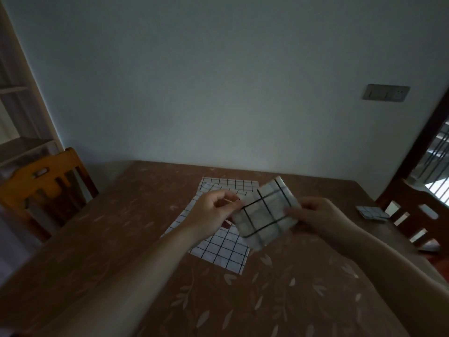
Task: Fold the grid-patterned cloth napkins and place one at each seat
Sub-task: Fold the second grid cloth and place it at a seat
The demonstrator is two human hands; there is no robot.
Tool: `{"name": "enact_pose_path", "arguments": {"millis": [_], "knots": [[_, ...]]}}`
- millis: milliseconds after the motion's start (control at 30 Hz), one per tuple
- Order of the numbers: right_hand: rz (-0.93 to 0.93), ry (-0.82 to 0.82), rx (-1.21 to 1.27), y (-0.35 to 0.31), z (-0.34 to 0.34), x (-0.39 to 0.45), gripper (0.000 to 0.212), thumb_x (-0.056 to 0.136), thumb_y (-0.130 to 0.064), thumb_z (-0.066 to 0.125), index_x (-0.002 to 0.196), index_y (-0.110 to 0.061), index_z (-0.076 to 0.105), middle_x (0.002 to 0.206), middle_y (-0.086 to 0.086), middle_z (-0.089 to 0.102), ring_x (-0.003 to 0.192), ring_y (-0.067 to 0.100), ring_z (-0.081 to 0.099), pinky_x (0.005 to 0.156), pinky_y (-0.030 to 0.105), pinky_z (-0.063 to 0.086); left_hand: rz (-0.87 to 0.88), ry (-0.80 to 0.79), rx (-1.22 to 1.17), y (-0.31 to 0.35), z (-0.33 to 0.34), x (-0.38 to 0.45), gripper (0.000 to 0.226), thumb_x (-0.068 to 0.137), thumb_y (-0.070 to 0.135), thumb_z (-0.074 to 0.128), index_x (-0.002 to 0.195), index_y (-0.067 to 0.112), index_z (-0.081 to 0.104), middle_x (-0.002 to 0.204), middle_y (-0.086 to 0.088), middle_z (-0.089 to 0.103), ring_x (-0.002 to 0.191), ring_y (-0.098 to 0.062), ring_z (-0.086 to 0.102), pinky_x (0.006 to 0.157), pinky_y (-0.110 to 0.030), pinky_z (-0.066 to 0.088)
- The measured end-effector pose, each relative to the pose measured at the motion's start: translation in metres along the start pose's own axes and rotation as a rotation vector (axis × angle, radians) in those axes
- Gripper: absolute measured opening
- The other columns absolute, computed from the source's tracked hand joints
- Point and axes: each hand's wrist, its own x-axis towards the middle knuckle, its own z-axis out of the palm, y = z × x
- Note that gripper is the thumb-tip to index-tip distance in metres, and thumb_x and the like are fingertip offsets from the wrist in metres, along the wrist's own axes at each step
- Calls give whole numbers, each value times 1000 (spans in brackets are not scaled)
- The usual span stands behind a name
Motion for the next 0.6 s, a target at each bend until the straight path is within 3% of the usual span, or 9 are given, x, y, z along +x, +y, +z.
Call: {"name": "enact_pose_path", "arguments": {"millis": [67, 133, 233, 300, 400, 500, 600], "knots": [[61, 140, 288, 7, 7, 3, 17, 90, -25, 63, 91, -9, 70, 90, 15, 73, 80, 25, 72, 72, 38, 58, -86, -74, -13, -9, 2, -2, 9, 92, 20, 64, 90, 12, 67, 82, -2, 73, 71, -15, 70, 62, -27, 55], [132, 126, 426, 20, 21, 5, 26, 90, -34, 60, 100, -11, 68, 93, 13, 74, 84, 28, 73, 74, 41, 58, -159, -32, -81, -23, 7, -6, 8, 94, 17, 63, 91, 11, 66, 79, -3, 72, 66, -16, 71, 56, -26, 54], [222, -4, 403, 41, 54, -4, 19, 92, -22, 60, 104, -8, 66, 94, 15, 74, 78, 26, 74, 64, 32, 58, -225, 83, -157, -47, 13, -10, 6, 95, 15, 62, 93, 10, 65, 80, -6, 69, 63, -14, 71, 53, -23, 52], [235, 39, 340, 56, 70, -4, 11, 92, -8, 61, 100, -5, 67, 90, 15, 74, 68, 20, 73, 56, 25, 55, -255, 96, -165, -63, 15, -15, 8, 94, 16, 62, 96, 8, 65, 81, -7, 69, 64, -14, 71, 54, -22, 52], [241, 85, 247, 78, 82, 2, 7, 90, -6, 63, 94, -4, 68, 83, 17, 73, 66, 23, 71, 58, 30, 58, -263, 68, -126, -81, 15, -27, 20, 93, 16, 64, 113, 16, 61, 76, -2, 70, 61, -11, 70, 54, -20, 51], [269, 82, 188, 103, 96, 7, 7, 89, -8, 65, 95, -8, 69, 80, 15, 72, 69, 29, 69, 70, 42, 59, -205, 10, -21, -104, 17, -39, 44, 89, 17, 69, 125, 34, 51, 74, 12, 65, 64, 2, 64, 63, -15, 49], [318, 107, 120, 128, 114, 3, 11, 90, -10, 64, 97, -19, 63, 76, 2, 68, 62, 15, 65, 60, 30, 57, -174, -9, 180, -135, 23, -48, 39, 86, 18, 72, 113, 42, 57, 105, 28, 58, 95, 18, 53, 88, -12, 41]]}}
